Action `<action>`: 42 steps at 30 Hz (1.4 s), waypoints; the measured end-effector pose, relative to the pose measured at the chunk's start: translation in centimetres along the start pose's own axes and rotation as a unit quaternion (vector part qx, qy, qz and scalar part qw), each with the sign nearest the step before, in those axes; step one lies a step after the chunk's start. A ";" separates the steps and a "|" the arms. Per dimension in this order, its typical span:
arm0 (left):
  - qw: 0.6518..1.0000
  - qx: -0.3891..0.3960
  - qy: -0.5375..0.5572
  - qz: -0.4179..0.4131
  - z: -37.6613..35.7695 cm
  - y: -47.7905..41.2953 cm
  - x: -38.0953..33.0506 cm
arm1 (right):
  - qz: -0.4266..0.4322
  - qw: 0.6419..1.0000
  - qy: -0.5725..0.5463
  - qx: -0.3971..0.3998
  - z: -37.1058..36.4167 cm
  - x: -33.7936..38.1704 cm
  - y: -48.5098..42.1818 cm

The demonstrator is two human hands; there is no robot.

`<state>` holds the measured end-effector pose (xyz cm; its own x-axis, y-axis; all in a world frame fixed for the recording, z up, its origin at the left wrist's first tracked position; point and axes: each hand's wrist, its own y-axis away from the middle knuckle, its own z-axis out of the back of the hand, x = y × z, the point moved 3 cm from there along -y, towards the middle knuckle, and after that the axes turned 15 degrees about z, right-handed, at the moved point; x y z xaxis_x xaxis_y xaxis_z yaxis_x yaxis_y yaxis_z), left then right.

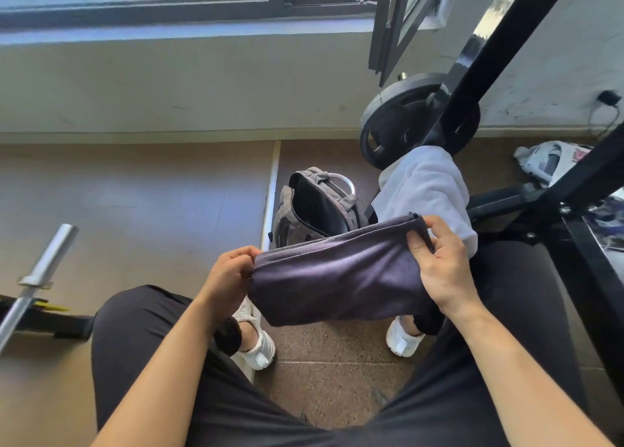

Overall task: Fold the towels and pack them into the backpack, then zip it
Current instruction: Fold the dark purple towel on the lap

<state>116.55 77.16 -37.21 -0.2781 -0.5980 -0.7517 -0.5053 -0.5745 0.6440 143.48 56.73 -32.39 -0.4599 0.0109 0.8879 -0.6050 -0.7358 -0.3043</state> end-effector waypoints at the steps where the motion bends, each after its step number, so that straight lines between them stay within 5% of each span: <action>1: 1.000 0.015 0.027 0.005 -0.2 0.2 -0.2 | -0.011 1.000 -0.009 -0.008 -0.2 -0.1 0.1; 6: 0.950 0.156 0.271 0.021 -1.0 1.5 -0.4 | -0.066 0.993 -0.077 -0.061 -1.6 -0.4 0.4; 8: 0.954 0.183 0.212 0.106 -2.0 1.3 1.1 | -0.091 0.990 -0.084 -0.074 -1.9 -0.4 0.5; 12: 0.982 0.058 0.025 0.179 -2.7 -0.3 3.4 | -0.102 0.990 -0.059 -0.071 -2.0 -0.4 0.2; 19: 0.995 -0.087 0.013 0.047 -1.2 -1.6 3.1 | -0.102 0.993 -0.024 -0.060 -1.2 -0.7 0.1; 21: 0.966 -0.200 -0.147 -0.072 -1.0 -1.3 2.2 | -0.100 0.994 0.008 -0.038 -1.4 -0.9 0.2; 23: 0.900 -0.296 -0.288 -0.137 -1.0 -0.9 1.9 | -0.093 0.994 0.057 -0.005 -1.8 -0.9 0.3; 26: 0.896 -0.325 -0.281 -0.115 -0.8 -0.9 1.8 | -0.086 0.990 0.110 0.021 -2.4 -0.6 0.5; 33: 0.984 -0.175 -0.036 -0.003 -2.7 -0.6 2.6 | -0.135 0.988 0.062 0.047 -4.6 -0.5 1.5; 42: 0.992 0.128 0.004 0.022 -7.9 2.0 2.8 | -0.109 0.970 -0.061 0.207 -8.6 0.9 3.8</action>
<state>121.20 69.89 -36.91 -0.2980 -0.6245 -0.7219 -0.6834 -0.3884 0.6181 135.12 59.76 -35.70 -0.2544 0.1343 0.9577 -0.3550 -0.9341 0.0367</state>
